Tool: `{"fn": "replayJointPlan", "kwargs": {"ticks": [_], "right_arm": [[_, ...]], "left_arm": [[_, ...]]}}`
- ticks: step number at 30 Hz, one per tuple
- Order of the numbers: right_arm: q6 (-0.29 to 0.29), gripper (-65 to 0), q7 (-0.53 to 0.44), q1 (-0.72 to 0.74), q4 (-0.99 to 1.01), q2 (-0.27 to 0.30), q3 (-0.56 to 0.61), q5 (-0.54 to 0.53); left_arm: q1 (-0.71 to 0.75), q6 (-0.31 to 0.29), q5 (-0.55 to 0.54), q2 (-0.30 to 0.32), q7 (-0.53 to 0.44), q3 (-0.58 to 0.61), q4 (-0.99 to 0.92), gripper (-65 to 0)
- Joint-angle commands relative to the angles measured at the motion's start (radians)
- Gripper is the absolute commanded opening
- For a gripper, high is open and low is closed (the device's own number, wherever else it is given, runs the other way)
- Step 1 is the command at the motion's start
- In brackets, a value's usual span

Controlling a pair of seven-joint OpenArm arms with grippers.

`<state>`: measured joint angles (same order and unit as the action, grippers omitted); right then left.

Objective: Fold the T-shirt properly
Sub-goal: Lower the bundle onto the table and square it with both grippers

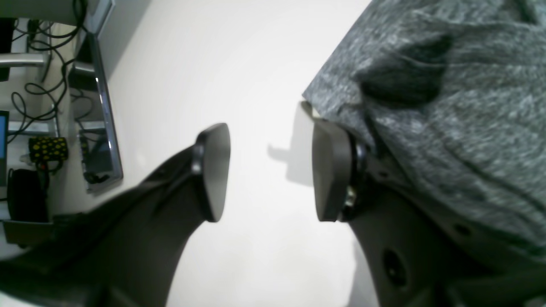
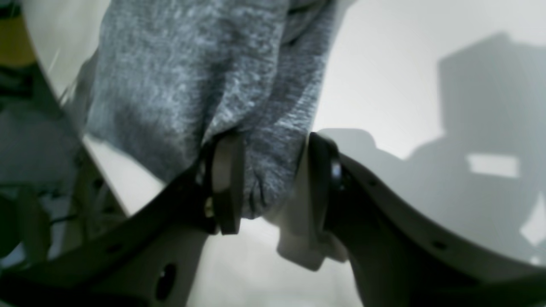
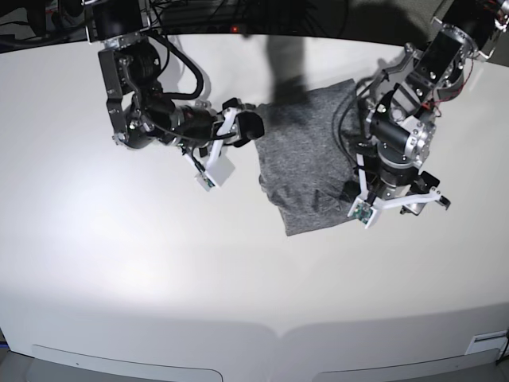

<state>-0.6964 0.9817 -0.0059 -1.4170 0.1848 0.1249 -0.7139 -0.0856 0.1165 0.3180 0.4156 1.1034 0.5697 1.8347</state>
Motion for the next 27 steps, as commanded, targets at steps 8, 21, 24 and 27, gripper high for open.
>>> {"fn": "replayJointPlan", "kwargs": {"ticks": [8,21,24,27], "right_arm": [[-0.002,-39.5,0.122,0.014,-0.021,-0.048,0.0,-0.188],[-0.002,-39.5,0.175,0.014,-0.021,-0.165,0.0,-0.18],[-0.002,-39.5,0.177,0.018,-0.021,-0.153,-0.001,-0.18],[-0.002,-39.5,0.178,0.039,-0.021,-0.137,-0.001,-0.18]], "left_arm": [[-0.017,0.008,0.022,0.006,-0.027,-0.006,0.018,-34.9],[-0.017,0.008,0.023,0.006,-0.026,-0.006,0.018,-34.9],[-0.017,0.007,0.051,0.006,-0.026,-0.006,0.018,-34.9],[-0.018,0.009,0.124,0.006,-0.007,-0.006,0.018,-34.9]]}}
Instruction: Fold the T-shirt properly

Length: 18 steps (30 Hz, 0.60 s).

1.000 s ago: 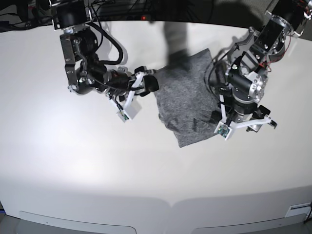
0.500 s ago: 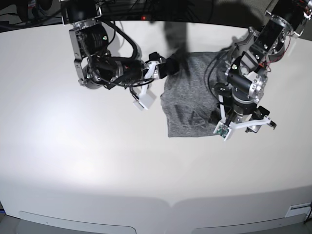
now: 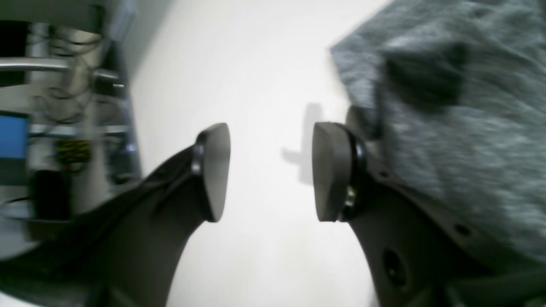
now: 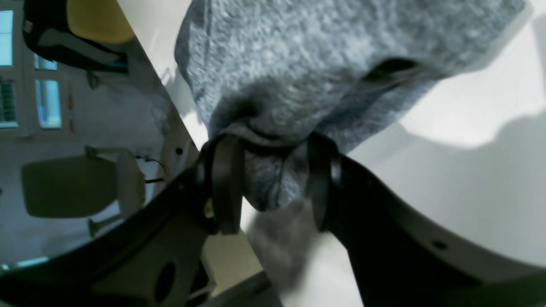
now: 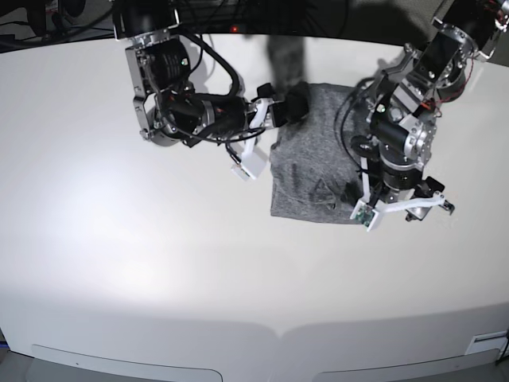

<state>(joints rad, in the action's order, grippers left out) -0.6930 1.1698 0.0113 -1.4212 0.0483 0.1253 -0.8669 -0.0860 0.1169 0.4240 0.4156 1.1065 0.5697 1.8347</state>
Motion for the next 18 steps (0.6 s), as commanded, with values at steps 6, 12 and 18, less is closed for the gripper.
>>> {"fn": "replayJointPlan", "kwargs": {"ticks": [6,12,18], "right_arm": [[-0.005,-39.5,-0.153,0.07,-0.034,0.041,-0.026,0.027],[-0.005,-39.5,-0.205,0.074,-0.153,0.04,-0.152,0.143],[-0.005,-39.5,-0.12,0.062,-0.289,0.063,-0.31,0.121]], "left_arm": [[-0.017,0.096,0.055,0.01,0.03,-0.006,0.031,-34.9],[-0.016,0.164,0.028,0.037,0.031,-0.007,0.14,-34.9],[0.004,0.164,0.032,0.037,0.05,-0.008,0.266,-34.9]]}}
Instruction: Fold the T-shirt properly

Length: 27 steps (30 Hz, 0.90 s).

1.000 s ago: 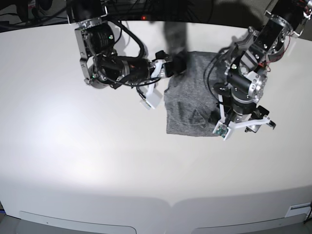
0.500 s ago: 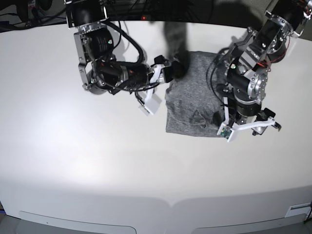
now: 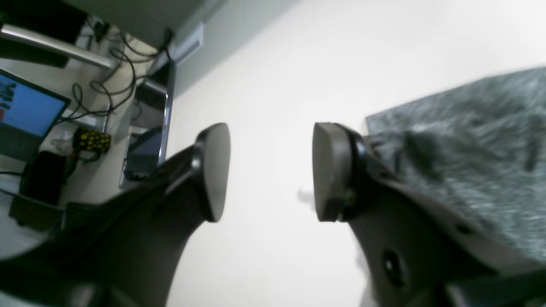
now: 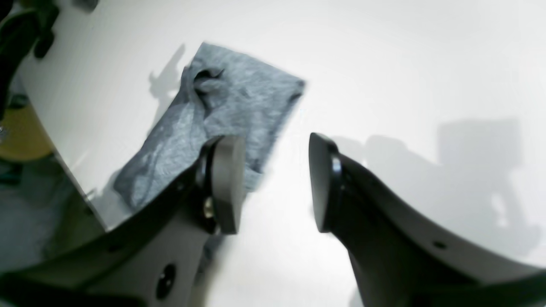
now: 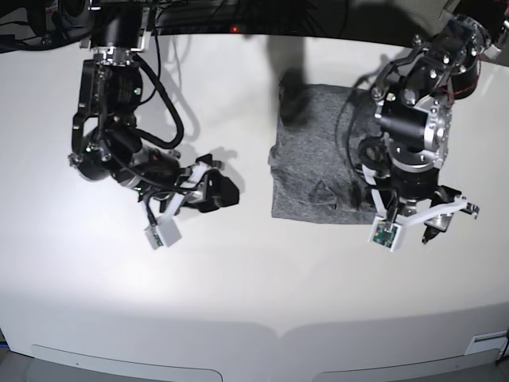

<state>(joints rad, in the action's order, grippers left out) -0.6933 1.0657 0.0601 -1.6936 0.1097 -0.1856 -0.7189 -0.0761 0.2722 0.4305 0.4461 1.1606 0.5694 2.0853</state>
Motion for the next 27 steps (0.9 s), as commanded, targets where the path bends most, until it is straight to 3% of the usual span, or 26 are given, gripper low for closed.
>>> {"fn": "replayJointPlan", "kwargs": {"ticks": [1,7,11,16,21,27], "right_arm": [[-0.005,-39.5,-0.001,-0.002,-0.034,0.026,-0.017,-0.048],[-0.005,-39.5,0.016,-0.151,-0.107,0.198,-0.118,-0.078],[-0.005,-39.5,0.021,-0.254,-0.143,0.255,-0.217,-0.143],[-0.005,-39.5,0.06,-0.36,-0.188,0.259,-0.375,-0.169],[-0.005,-39.5,0.133,-0.465,-0.213,0.259,-0.522,-0.316],[-0.005,-39.5,0.175,-0.594,-0.245,0.259,-0.649,-0.367]], "left_arm": [[0.012,0.009,0.031,0.006,-0.002,-0.008,0.023,-34.9],[0.15,0.024,0.086,0.118,0.029,-0.01,0.034,-34.9],[0.257,0.035,0.097,0.159,0.031,-0.059,0.082,-34.9],[0.412,0.035,0.097,0.196,0.032,-0.204,0.185,-34.9],[0.575,0.043,0.076,0.203,0.032,-0.362,0.238,-35.0],[0.796,0.043,0.048,0.203,-0.006,-0.443,0.248,-35.0]]}}
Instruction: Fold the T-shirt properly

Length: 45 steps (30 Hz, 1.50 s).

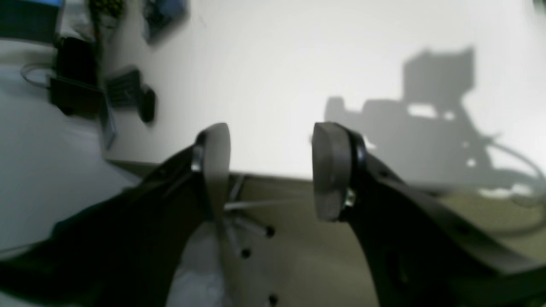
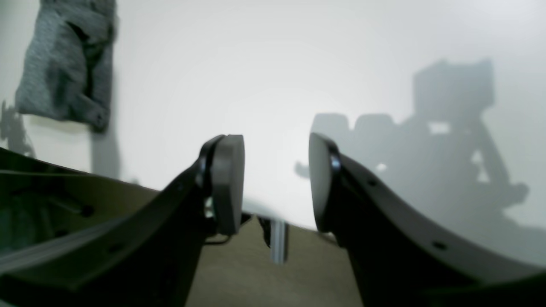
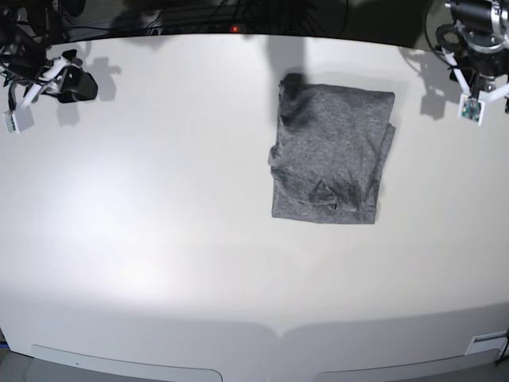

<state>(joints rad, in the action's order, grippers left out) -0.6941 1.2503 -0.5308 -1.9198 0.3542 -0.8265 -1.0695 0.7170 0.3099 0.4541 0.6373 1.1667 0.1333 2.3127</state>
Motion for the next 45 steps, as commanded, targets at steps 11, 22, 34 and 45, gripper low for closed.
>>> {"fn": "replayJointPlan", "kwargs": {"ticks": [11,22,34,45], "right_arm": [[-0.004,-39.5,0.047,-0.341,-0.021,-0.023,-0.035,-0.143],[-0.004,-39.5,0.0,-0.386,0.213,-0.032,0.052,-0.085],[-0.004,-39.5,-0.552,-0.237,0.8,0.14,0.634,0.403],[-0.004,-39.5,-0.88,0.138,1.259,0.075,0.997,0.718]], "left_arm": [[0.393,0.08,0.016,0.008,-0.061,-0.01,0.017,-35.0],[0.376,-0.257,-0.337,-0.134,-0.48,-0.008,-0.529,-35.0],[-0.212,-0.584,-0.376,-0.328,-1.121,-0.008,-1.662,-35.0],[-0.338,-0.895,-0.274,-0.411,-1.312,-0.008,-1.879,-35.9]]}}
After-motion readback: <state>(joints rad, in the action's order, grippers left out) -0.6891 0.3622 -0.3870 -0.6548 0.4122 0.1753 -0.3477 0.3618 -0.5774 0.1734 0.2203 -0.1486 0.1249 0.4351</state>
